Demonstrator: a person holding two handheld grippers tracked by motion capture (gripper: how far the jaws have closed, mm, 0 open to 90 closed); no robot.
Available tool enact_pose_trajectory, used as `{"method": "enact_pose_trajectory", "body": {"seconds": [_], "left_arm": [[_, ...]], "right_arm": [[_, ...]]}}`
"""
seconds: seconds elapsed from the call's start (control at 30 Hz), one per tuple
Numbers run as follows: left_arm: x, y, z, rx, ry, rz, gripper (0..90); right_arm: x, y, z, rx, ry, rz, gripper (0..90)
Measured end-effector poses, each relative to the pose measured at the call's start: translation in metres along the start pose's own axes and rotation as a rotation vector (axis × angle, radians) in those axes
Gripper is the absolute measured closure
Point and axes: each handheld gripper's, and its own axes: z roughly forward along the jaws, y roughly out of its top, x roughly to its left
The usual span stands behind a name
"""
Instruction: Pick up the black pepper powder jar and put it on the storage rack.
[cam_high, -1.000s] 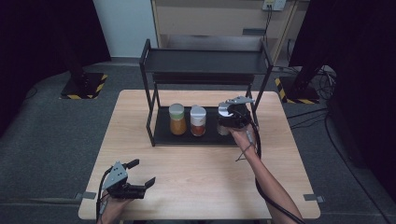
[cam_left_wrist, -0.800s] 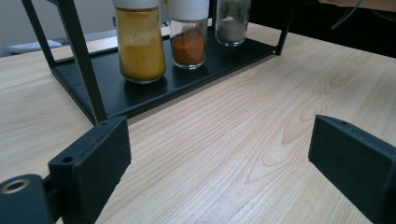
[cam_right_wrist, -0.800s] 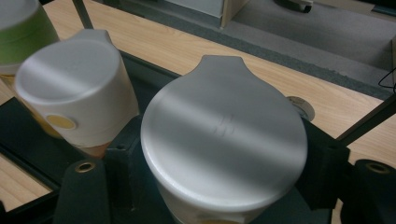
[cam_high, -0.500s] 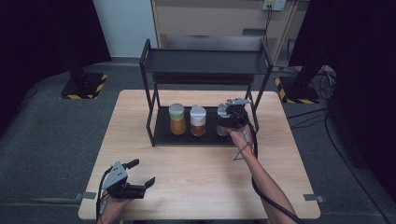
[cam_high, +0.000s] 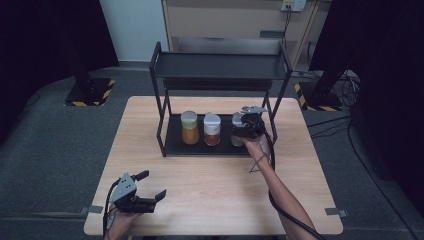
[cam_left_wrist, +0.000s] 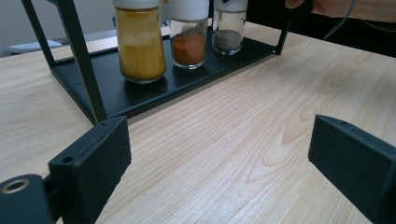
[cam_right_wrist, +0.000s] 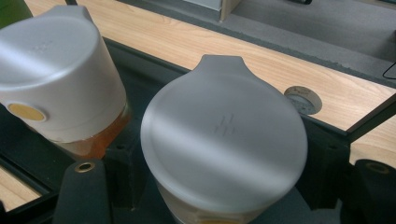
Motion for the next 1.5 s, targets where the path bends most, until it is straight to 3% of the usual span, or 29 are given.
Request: {"method": "enact_pose_trajectory", "body": {"seconds": [0.17,0.3,0.4,0.53,0.87,1.13,1.23,1.5], "left_arm": [[0.000,0.000,0.000,0.000,0.000,0.001,5.4],[-0.001,0.000,0.000,0.001,-0.001,0.003,5.4],[-0.001,0.000,0.000,0.002,-0.002,0.004,5.4],[-0.001,0.001,0.001,0.003,-0.002,0.006,5.4],[-0.001,0.001,0.002,0.007,-0.004,0.006,5.4],[-0.001,0.001,0.003,0.004,-0.002,-0.002,5.4],[-0.002,0.001,0.004,0.003,-0.002,-0.004,5.4],[-0.001,0.001,0.003,-0.002,0.001,-0.010,5.4]], "right_arm": [[0.000,0.000,0.000,0.001,0.004,-0.013,31.0],[-0.004,-0.004,-0.001,-0.009,0.012,0.005,29.1],[-0.005,-0.008,-0.004,-0.020,0.010,0.005,22.9],[-0.006,-0.008,-0.009,-0.030,0.017,-0.031,14.7],[0.000,-0.003,-0.041,-0.117,0.045,-0.130,12.1],[-0.004,-0.004,-0.073,-0.167,0.110,-0.160,12.2],[-0.009,-0.008,-0.088,-0.195,0.150,-0.150,12.3],[-0.014,-0.018,-0.112,-0.246,0.208,-0.171,12.3]]}}
